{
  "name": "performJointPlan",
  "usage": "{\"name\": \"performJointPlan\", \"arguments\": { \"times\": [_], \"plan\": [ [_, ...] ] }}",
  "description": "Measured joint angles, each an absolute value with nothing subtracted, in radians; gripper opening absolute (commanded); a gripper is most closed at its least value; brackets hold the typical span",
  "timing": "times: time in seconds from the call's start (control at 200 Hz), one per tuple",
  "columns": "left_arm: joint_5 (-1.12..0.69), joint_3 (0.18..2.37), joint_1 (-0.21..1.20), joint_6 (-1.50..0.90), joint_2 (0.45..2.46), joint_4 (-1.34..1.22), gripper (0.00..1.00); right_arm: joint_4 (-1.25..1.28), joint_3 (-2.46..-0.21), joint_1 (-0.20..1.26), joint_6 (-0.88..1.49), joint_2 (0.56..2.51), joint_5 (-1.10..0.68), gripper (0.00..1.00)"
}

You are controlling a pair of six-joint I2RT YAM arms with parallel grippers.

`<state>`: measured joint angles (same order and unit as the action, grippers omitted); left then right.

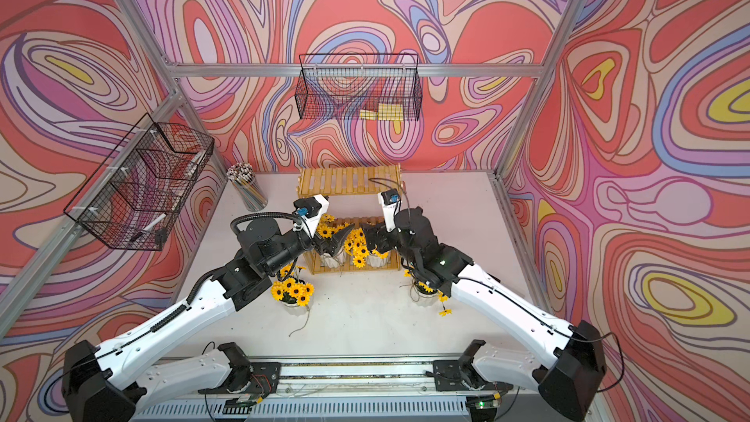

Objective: Take the sunflower pots off the shelves
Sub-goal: Adjust the sunflower pot on the shelf.

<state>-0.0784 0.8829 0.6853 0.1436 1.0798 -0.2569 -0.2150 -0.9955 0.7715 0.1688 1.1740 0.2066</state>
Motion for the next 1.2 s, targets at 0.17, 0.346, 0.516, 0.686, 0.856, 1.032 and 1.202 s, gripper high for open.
{"name": "performJointPlan", "arguments": {
  "times": [0.17, 0.346, 0.516, 0.686, 0.856, 1.032, 1.202],
  "plan": [
    [-0.042, 0.922, 0.609, 0.075, 1.08, -0.211, 1.0, -0.222, -0.96, 0.912, 0.207, 1.174, 0.292, 0.93],
    [-0.021, 0.952, 0.569, 0.035, 1.08, -0.184, 1.0, -0.214, -0.892, 0.986, 0.283, 1.176, 0.342, 0.92],
    [-0.018, 0.954, 0.522, 0.0, 1.059, -0.175, 1.0, -0.197, -0.85, 1.061, 0.363, 1.213, 0.403, 0.92],
    [-0.028, 0.954, 0.497, -0.013, 1.037, -0.175, 1.0, -0.168, -0.81, 1.066, 0.443, 1.269, 0.437, 0.92],
    [-0.036, 0.954, 0.477, -0.021, 1.037, -0.176, 1.0, -0.157, -0.789, 1.066, 0.5, 1.31, 0.454, 0.94],
    [-0.045, 0.954, 0.47, -0.03, 1.046, -0.177, 1.0, -0.139, -0.781, 1.065, 0.527, 1.349, 0.469, 0.95],
    [-0.049, 0.954, 0.469, -0.031, 1.049, -0.179, 1.0, -0.122, -0.778, 0.998, 0.55, 1.384, 0.427, 0.93]
  ]
}}
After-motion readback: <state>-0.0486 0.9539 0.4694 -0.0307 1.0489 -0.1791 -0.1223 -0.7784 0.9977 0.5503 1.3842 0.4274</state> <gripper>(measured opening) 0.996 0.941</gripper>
